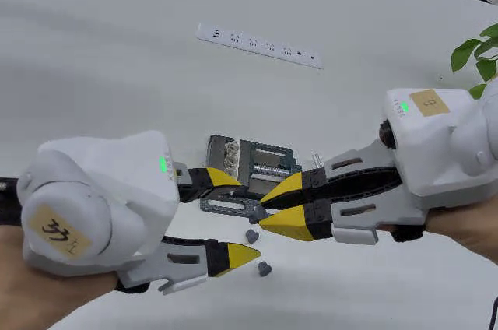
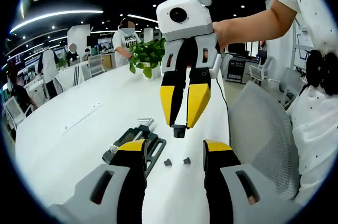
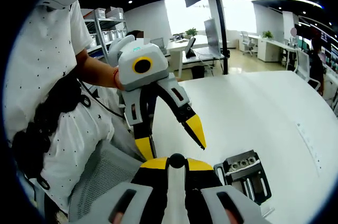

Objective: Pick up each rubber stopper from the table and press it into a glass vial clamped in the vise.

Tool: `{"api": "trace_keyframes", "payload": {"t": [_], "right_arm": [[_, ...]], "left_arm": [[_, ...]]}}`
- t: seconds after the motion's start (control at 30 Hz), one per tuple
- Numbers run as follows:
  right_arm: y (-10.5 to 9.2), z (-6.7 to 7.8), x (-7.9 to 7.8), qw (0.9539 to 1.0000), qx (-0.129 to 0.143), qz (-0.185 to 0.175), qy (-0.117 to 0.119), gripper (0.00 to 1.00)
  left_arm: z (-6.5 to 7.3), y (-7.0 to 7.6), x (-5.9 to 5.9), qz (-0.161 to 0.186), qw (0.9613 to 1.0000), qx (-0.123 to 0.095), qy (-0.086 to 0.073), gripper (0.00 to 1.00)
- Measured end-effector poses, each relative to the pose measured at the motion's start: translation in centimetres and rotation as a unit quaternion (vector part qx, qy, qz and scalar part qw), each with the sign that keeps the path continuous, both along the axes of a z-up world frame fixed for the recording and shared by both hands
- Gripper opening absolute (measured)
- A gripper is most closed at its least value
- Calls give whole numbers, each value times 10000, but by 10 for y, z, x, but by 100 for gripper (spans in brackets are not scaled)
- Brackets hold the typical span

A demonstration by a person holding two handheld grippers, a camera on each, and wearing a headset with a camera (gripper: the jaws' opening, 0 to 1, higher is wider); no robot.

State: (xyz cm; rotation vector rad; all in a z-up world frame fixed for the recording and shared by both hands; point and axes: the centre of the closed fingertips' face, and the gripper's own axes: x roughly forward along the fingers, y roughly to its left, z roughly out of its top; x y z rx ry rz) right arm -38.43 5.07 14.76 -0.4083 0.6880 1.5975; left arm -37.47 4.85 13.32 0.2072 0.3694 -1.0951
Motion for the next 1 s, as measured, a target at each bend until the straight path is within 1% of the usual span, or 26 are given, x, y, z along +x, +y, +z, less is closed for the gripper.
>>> {"api": "trace_keyframes", "payload": {"t": [0.17, 0.23, 0.33, 0.43, 0.57, 0.6, 0.77, 0.83, 0.93, 1.0], "right_arm": [[1, -1, 11, 9999, -63, -76, -67, 6], [3, -1, 17, 9998, -97, -122, -119, 6], [4, -2, 24, 9996, -156, -177, -172, 6], [6, -5, 33, 9991, -245, -244, -246, 6], [8, -7, 46, 9984, -345, -303, -320, 6], [8, -8, 48, 9983, -368, -310, -334, 6], [8, -15, 67, 9967, -560, -390, -428, 6], [9, -18, 74, 9960, -642, -425, -458, 6], [9, -25, 86, 9941, -810, -454, -560, 6], [10, -30, 93, 9932, -891, -459, -585, 6]], "left_arm": [[-5, 12, 8, 183, 9998, 60, -48, 46], [-7, 16, 11, 268, 9996, 59, -36, 48], [-9, 21, 14, 334, 9994, 65, -62, 52], [-13, 26, 17, 392, 9991, 130, -76, 55], [-17, 32, 20, 480, 9987, 132, -54, 58], [-15, 32, 20, 501, 9986, 131, -54, 59], [-21, 38, 25, 567, 9982, 170, -114, 65], [-20, 38, 25, 580, 9981, 152, -120, 67], [-24, 39, 26, 573, 9981, 132, -169, 72], [-27, 41, 27, 591, 9981, 136, -144, 74]]}}
